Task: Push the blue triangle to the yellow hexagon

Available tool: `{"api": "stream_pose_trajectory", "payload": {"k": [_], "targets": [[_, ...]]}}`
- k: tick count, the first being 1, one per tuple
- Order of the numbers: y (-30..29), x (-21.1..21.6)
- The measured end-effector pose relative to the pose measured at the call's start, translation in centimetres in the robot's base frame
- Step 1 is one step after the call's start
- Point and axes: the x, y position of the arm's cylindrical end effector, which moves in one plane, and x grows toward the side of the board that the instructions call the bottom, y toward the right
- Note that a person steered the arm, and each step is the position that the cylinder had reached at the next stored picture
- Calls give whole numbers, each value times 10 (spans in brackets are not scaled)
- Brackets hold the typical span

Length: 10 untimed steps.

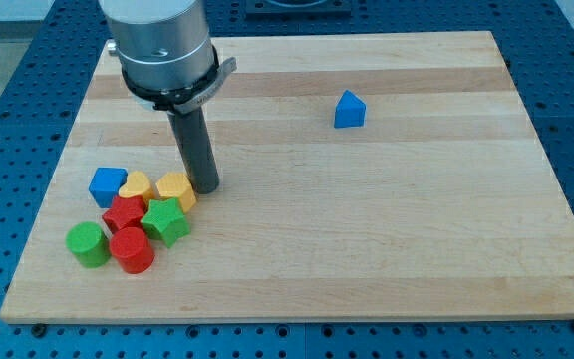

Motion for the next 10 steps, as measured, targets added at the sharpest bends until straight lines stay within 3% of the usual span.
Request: {"api": "stream_pose_trajectory", "payload": {"k": [1, 5, 6, 7, 10], "targets": [[20, -10], [214, -80], [232, -103], [229, -125], [172, -128]]}}
